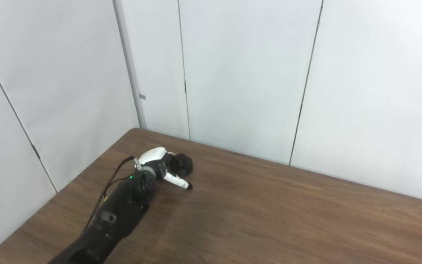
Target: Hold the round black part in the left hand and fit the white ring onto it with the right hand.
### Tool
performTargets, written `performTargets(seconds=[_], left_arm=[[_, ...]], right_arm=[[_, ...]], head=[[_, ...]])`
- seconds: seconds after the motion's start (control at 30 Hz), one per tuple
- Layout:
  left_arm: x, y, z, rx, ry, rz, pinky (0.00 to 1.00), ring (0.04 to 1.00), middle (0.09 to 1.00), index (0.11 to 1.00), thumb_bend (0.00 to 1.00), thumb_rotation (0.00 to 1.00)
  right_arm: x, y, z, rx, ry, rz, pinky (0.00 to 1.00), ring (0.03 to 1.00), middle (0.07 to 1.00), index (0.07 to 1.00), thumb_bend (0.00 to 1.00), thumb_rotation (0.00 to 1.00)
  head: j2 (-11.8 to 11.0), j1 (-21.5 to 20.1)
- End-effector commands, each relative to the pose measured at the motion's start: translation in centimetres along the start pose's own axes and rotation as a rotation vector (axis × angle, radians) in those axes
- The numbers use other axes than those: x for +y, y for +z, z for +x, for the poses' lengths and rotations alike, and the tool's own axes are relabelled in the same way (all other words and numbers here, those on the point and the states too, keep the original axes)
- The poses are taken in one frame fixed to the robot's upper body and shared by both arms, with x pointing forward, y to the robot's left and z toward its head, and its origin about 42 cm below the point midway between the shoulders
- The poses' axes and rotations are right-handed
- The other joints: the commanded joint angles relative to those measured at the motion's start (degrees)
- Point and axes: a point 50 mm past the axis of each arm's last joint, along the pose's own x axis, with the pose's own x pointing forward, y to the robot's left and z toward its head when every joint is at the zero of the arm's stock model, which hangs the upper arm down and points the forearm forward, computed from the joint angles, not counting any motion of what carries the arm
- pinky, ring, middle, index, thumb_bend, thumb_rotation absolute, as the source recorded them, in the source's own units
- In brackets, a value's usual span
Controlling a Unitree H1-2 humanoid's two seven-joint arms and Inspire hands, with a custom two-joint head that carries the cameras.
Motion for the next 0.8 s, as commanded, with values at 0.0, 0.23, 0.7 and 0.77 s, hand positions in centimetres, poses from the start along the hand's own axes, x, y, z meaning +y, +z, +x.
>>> performTargets(seconds=[0.0,0.23,0.7,0.77], left_arm=[[1.3,0.8,0.2,-0.044,0.054,0.011,1.0,1.0,1.0,0.689,0.95,0.11],[1.1,-0.5,-0.1,-0.062,0.106,0.057,1.0,1.0,0.974,0.502,0.56,0.04],[0.5,-1.2,-0.4,-0.092,0.112,0.09,1.0,1.0,0.886,0.476,0.52,0.04],[0.4,-1.1,-0.5,-0.096,0.109,0.085,1.0,1.0,0.887,0.476,0.52,0.04]], right_arm=[[-1.1,0.8,-0.2,-0.011,-0.002,-0.035,1.0,1.0,1.0,1.0,0.61,0.73],[-1.3,0.9,0.0,-0.017,0.004,-0.034,1.0,1.0,1.0,1.0,0.62,0.73],[-1.2,0.9,-0.1,-0.014,0.003,-0.051,1.0,1.0,1.0,1.0,0.64,0.74],[-1.0,1.0,-0.1,-0.013,-0.001,-0.052,1.0,1.0,1.0,1.0,0.64,0.74]], head=[[0.03,-0.04],[0.06,0.15],[0.1,-0.24],[-0.01,-1.32]])
